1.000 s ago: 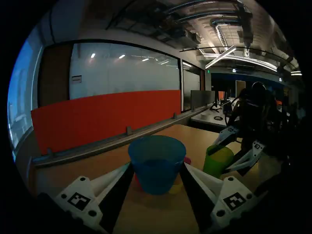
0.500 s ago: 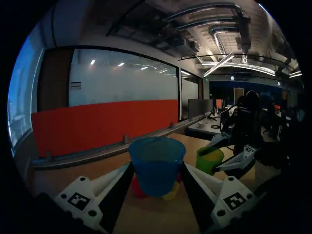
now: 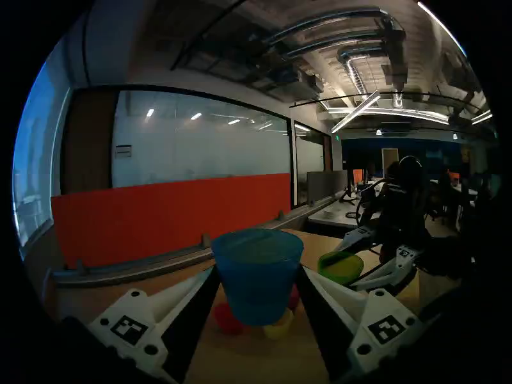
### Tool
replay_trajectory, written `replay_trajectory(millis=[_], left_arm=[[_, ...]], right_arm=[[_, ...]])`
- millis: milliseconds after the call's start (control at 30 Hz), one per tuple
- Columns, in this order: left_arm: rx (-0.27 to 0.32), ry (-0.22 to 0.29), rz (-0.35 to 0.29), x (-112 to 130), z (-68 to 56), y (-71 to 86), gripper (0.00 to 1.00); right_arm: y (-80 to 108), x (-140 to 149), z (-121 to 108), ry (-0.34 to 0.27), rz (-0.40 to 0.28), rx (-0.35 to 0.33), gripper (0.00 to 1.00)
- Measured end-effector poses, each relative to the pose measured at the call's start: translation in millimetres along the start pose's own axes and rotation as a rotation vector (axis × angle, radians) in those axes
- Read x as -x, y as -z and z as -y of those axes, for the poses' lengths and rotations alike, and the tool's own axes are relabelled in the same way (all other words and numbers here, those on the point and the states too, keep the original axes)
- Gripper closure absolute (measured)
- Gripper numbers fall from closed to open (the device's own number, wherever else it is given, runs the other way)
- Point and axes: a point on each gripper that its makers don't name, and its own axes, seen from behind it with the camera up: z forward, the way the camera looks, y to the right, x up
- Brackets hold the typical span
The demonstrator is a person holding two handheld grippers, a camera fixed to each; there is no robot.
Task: Pour water
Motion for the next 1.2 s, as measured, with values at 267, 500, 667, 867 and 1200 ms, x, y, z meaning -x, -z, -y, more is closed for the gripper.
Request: replay_trajectory(millis=[267, 500, 667, 867, 1200], left_arm=[[-0.022, -0.062, -0.022, -9.2, 4.1, -3.0, 0.18], [-0.055, -0.140, -0.036, -17.9, 10.3, -6.8, 0.18], [-0.075, -0.224, -0.038, -22.4, 12.3, -9.8, 0.18], [-0.082, -0.310, -0.045, -29.6, 7.9, -13.1, 0.18], [-0.098, -0.437, -0.038, -40.1, 7.0, -16.9, 0.18]], right_arm=[[-2.6, -4.7, -2.5, -0.009, -0.010, -0.015, 0.09], [-5.5, -3.7, -4.6, -0.011, -0.011, -0.030, 0.09], [-8.3, -3.9, -4.0, -0.011, -0.012, -0.040, 0.09], [-12.0, -4.5, -1.4, -0.007, -0.011, -0.054, 0.09], [-18.6, -3.1, 6.9, 0.013, -0.001, -0.075, 0.10]])
